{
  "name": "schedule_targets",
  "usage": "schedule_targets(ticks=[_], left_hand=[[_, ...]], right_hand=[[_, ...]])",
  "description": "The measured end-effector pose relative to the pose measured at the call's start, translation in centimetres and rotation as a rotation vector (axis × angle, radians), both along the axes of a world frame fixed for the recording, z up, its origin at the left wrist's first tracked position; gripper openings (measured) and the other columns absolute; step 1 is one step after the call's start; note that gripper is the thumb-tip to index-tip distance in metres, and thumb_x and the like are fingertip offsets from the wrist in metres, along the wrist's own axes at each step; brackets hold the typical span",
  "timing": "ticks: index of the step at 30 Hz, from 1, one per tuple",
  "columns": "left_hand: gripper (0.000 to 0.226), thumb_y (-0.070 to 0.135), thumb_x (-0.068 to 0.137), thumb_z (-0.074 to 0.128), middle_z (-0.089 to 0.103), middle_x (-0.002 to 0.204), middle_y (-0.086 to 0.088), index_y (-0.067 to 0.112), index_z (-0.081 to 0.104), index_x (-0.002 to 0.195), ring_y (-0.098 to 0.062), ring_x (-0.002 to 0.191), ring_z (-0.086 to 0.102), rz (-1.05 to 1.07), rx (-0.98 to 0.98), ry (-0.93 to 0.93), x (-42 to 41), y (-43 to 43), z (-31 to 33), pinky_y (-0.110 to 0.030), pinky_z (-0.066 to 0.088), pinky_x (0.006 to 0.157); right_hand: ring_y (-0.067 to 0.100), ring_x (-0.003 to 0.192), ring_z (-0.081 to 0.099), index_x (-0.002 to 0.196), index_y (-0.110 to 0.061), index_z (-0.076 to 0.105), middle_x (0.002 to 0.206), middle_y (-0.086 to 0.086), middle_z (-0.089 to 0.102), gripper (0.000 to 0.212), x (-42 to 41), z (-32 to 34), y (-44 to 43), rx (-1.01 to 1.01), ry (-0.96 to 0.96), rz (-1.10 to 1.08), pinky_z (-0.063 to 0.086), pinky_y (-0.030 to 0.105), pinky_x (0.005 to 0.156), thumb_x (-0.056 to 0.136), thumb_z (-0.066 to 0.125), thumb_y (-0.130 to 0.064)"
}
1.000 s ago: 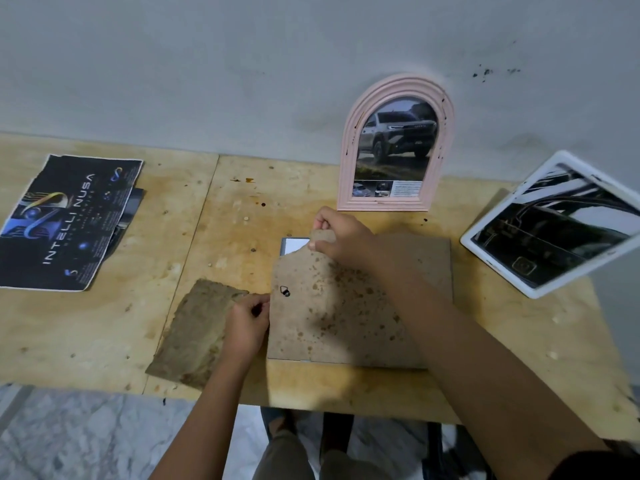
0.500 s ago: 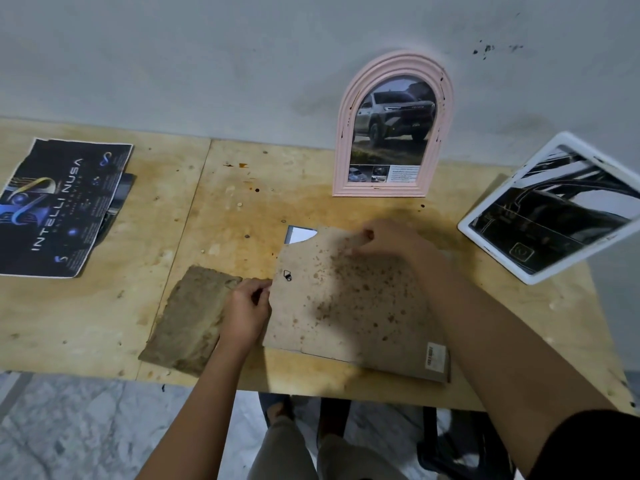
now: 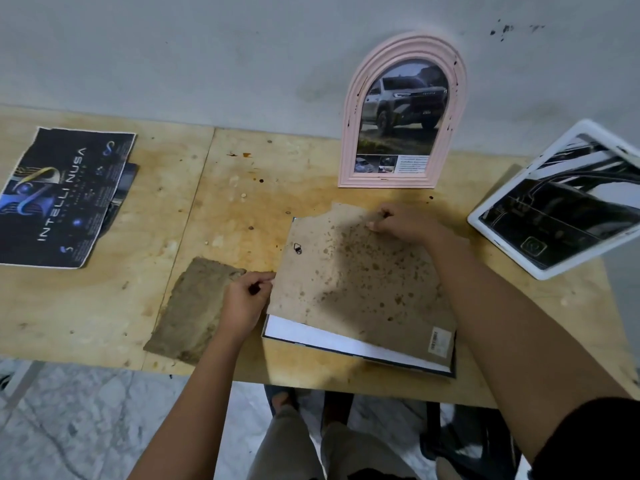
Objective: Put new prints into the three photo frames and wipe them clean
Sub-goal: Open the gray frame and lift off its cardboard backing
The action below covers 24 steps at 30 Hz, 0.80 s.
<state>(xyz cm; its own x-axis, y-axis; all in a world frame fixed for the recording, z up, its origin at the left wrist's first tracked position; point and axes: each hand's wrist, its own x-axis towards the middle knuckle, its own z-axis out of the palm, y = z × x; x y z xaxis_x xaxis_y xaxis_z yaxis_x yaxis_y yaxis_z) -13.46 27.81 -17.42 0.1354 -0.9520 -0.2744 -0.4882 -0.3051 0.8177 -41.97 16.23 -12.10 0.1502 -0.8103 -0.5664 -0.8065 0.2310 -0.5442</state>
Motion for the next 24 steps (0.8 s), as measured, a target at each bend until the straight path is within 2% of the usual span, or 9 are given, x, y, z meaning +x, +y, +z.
schedule_targets(ticks=[3,7,9,12,14,17,19,22,24], left_hand=[[0.021,-0.001,0.09,0.054,0.069,0.094,-0.004,0.0,0.069,0.105,-0.012,0.079,0.06,-0.015,0.026,0.012,0.1,-0.3,-0.2,-0.013,0.046,0.066],[0.023,0.005,0.091,0.054,0.063,0.074,0.01,0.002,0.067,0.11,-0.011,0.065,0.054,0.05,0.034,0.002,-0.9,-0.4,0.0,-0.02,0.042,0.06],[0.022,0.011,0.09,0.058,0.064,0.075,0.007,0.003,0.068,0.109,-0.009,0.065,0.053,0.059,0.019,-0.02,-1.3,-0.1,0.1,-0.019,0.043,0.06],[0.023,0.019,0.087,0.064,0.07,0.091,-0.006,0.004,0.069,0.105,-0.017,0.08,0.06,-0.018,-0.051,-0.124,-1.2,0.5,0.2,-0.028,0.046,0.07],[0.016,0.013,0.088,0.061,0.069,0.089,-0.009,0.004,0.071,0.097,-0.023,0.08,0.06,-0.097,-0.114,-0.204,-1.0,0.6,0.3,-0.028,0.042,0.066],[0.019,0.006,0.087,0.054,0.061,0.067,-0.009,0.011,0.061,0.07,-0.026,0.062,0.055,-0.15,-0.125,-0.245,0.1,0.6,1.0,-0.028,0.036,0.053],[0.022,0.008,0.089,0.051,0.061,0.064,-0.01,0.011,0.06,0.07,-0.026,0.058,0.054,-0.134,-0.095,-0.256,1.3,0.4,1.7,-0.025,0.033,0.049],[0.024,0.015,0.091,0.048,0.06,0.065,-0.005,0.012,0.062,0.073,-0.013,0.054,0.049,-0.139,-0.094,-0.359,3.9,0.6,2.7,-0.02,0.028,0.046],[0.023,0.024,0.09,0.047,0.057,0.065,0.003,0.02,0.063,0.074,-0.008,0.054,0.049,-0.171,-0.142,-0.45,5.9,0.5,2.5,-0.019,0.034,0.047]], right_hand=[[0.02,0.083,0.049,0.089,-0.015,0.052,0.091,0.004,0.055,0.021,-0.5,0.8,-0.1,-0.069,-0.02,-0.129,0.037,0.034,0.069,0.088,0.058,-0.035],[0.022,0.086,0.052,0.079,-0.023,0.049,0.086,-0.001,0.056,0.015,-1.9,2.7,0.4,-0.168,0.067,-0.204,0.039,0.04,0.08,0.087,0.055,-0.034],[0.021,0.086,0.052,0.079,-0.021,0.05,0.084,-0.002,0.055,0.014,-2.6,3.8,1.2,-0.227,0.063,-0.281,0.038,0.042,0.083,0.087,0.054,-0.032],[0.024,0.084,0.053,0.077,-0.019,0.048,0.084,0.003,0.056,0.019,-3.4,5.5,2.9,-0.301,0.017,-0.464,0.04,0.041,0.077,0.087,0.053,-0.036],[0.026,0.078,0.052,0.079,-0.016,0.044,0.081,0.008,0.054,0.022,-3.7,6.2,4.2,-0.313,-0.015,-0.603,0.04,0.039,0.073,0.087,0.053,-0.035],[0.024,0.073,0.048,0.083,-0.013,0.043,0.079,0.009,0.048,0.019,-2.9,7.1,6.8,-0.338,-0.109,-0.819,0.033,0.034,0.063,0.092,0.051,-0.028],[0.027,0.077,0.051,0.094,-0.005,0.049,0.087,0.015,0.053,0.018,-1.8,7.2,8.8,-0.333,-0.122,-0.974,0.035,0.035,0.065,0.095,0.048,-0.023],[0.028,0.089,0.05,0.103,-0.003,0.05,0.101,0.015,0.055,0.018,0.0,6.1,12.7,-0.274,-0.115,-1.299,0.04,0.037,0.079,0.096,0.044,-0.018],[0.027,0.091,0.051,0.114,0.001,0.051,0.103,0.011,0.055,0.024,1.1,5.2,15.8,-0.241,-0.266,-1.576,0.039,0.033,0.075,0.097,0.041,-0.013]])
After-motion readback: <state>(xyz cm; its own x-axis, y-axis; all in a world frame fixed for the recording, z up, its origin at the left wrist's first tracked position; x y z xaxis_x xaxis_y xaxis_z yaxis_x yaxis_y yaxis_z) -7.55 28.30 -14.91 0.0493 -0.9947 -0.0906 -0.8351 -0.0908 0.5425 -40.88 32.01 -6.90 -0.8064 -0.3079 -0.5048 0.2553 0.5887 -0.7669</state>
